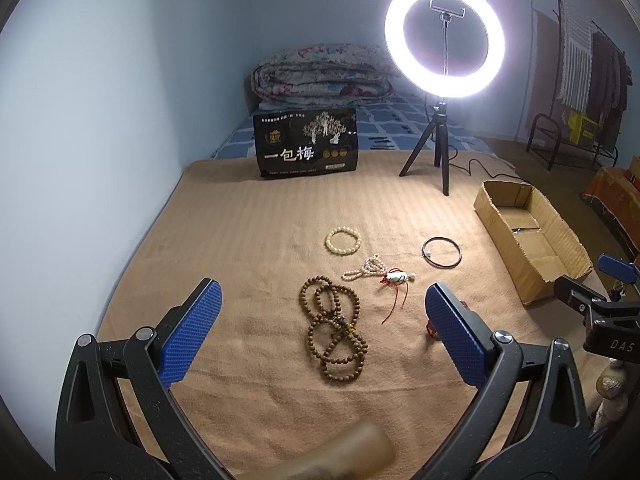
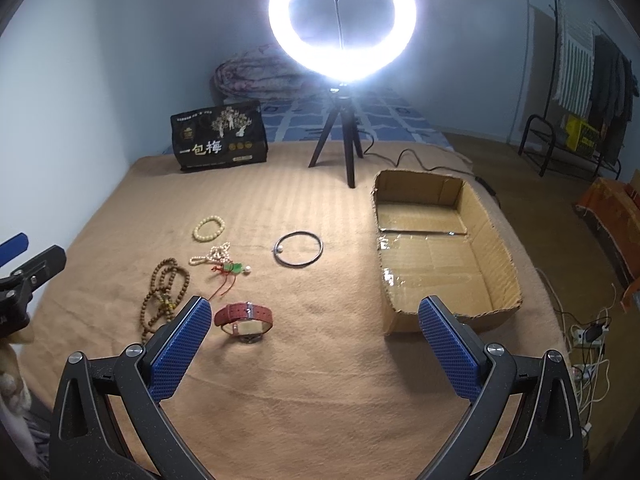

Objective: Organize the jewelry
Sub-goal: 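Lower the left tool onto the brown bead mala while the right tool approaches the red watch, then close the left tool on the mala while the right tool grips the red watch, then carry the mala and watch over the cardboard box and release both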

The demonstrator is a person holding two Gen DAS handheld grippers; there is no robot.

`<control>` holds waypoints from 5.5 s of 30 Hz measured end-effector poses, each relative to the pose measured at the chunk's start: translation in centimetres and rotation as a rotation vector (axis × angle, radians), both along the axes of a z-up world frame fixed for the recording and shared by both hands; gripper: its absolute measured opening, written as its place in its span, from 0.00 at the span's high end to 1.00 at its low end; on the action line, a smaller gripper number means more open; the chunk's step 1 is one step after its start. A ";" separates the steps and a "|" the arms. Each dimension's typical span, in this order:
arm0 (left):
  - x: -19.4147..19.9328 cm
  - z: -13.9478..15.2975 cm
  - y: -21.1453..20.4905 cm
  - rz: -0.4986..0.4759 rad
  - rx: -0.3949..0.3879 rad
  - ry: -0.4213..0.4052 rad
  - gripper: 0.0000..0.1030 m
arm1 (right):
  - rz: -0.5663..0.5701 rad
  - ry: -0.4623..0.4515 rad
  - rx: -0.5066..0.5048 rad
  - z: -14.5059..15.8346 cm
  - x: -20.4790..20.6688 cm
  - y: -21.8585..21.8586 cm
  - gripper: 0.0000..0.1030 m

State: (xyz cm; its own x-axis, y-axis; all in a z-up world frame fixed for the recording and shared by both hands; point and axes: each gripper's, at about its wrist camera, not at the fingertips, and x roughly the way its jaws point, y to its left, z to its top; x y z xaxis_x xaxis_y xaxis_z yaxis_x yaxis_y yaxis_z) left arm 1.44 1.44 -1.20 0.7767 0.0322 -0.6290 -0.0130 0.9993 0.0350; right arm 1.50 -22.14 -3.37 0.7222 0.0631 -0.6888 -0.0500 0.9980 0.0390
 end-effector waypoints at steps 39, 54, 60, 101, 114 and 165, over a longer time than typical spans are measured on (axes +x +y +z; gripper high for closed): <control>10.8 -11.6 3.4 0.025 -0.266 0.530 0.24 | 0.214 0.303 0.056 -6.8 7.3 4.4 0.00; 13.6 -16.2 1.9 0.008 -0.190 0.621 0.24 | 0.234 0.336 -0.045 -9.6 9.1 6.1 0.01; 14.2 -16.7 1.4 0.005 -0.159 0.612 0.26 | 0.235 0.342 -0.070 -10.2 9.7 6.6 0.01; 12.1 -4.9 3.2 -0.063 -0.314 0.301 0.89 | 0.254 0.286 0.055 -7.1 9.3 4.1 0.53; 11.3 1.4 0.9 -0.151 -0.313 0.157 0.89 | 0.227 0.217 0.092 -4.6 9.1 1.9 0.53; 16.0 11.1 -26.5 -0.526 -0.334 0.060 0.89 | -0.187 0.158 0.137 -2.5 8.4 -19.4 0.62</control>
